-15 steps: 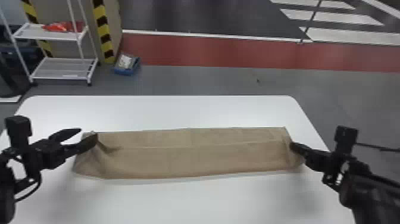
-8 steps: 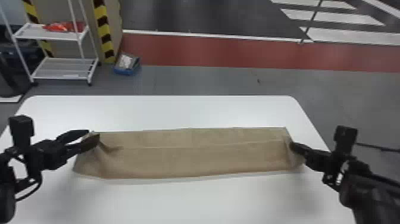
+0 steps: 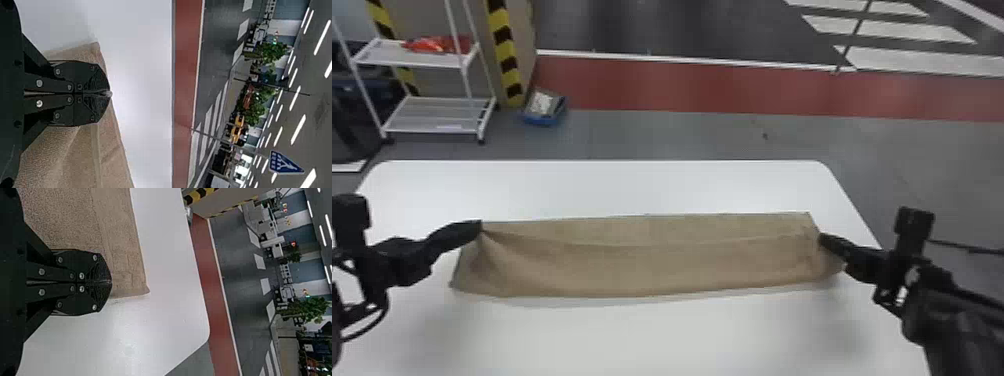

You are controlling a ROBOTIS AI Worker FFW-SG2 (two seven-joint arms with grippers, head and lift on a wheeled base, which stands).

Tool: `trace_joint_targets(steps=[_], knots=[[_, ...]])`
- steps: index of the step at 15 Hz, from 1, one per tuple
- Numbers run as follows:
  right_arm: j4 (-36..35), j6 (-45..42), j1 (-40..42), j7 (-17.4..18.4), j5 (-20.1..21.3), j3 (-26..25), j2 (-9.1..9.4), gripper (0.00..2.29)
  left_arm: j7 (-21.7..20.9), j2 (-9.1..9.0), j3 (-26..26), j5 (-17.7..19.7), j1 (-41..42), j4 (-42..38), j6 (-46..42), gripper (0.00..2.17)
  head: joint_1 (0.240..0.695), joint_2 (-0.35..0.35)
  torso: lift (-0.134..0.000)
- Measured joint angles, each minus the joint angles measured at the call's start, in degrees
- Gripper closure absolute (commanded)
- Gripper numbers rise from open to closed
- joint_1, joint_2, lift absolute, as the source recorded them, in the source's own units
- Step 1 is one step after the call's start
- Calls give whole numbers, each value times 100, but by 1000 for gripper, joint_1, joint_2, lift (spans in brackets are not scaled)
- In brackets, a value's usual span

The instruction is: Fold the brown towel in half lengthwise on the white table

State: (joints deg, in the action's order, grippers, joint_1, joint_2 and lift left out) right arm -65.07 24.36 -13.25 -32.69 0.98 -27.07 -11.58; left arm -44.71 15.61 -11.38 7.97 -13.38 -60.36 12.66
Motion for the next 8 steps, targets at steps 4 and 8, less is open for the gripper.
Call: trace_joint_targets(steps=[4, 8], knots=[[-92, -427, 49, -257, -142, -83, 2, 1447, 476, -263, -860, 358, 938, -1731, 1134, 1723, 695, -91, -57], [-164, -649, -16, -315, -223, -124, -38, 1443, 640, -471, -1327, 445, 1345, -2762, 2065, 1723, 695, -77, -57]])
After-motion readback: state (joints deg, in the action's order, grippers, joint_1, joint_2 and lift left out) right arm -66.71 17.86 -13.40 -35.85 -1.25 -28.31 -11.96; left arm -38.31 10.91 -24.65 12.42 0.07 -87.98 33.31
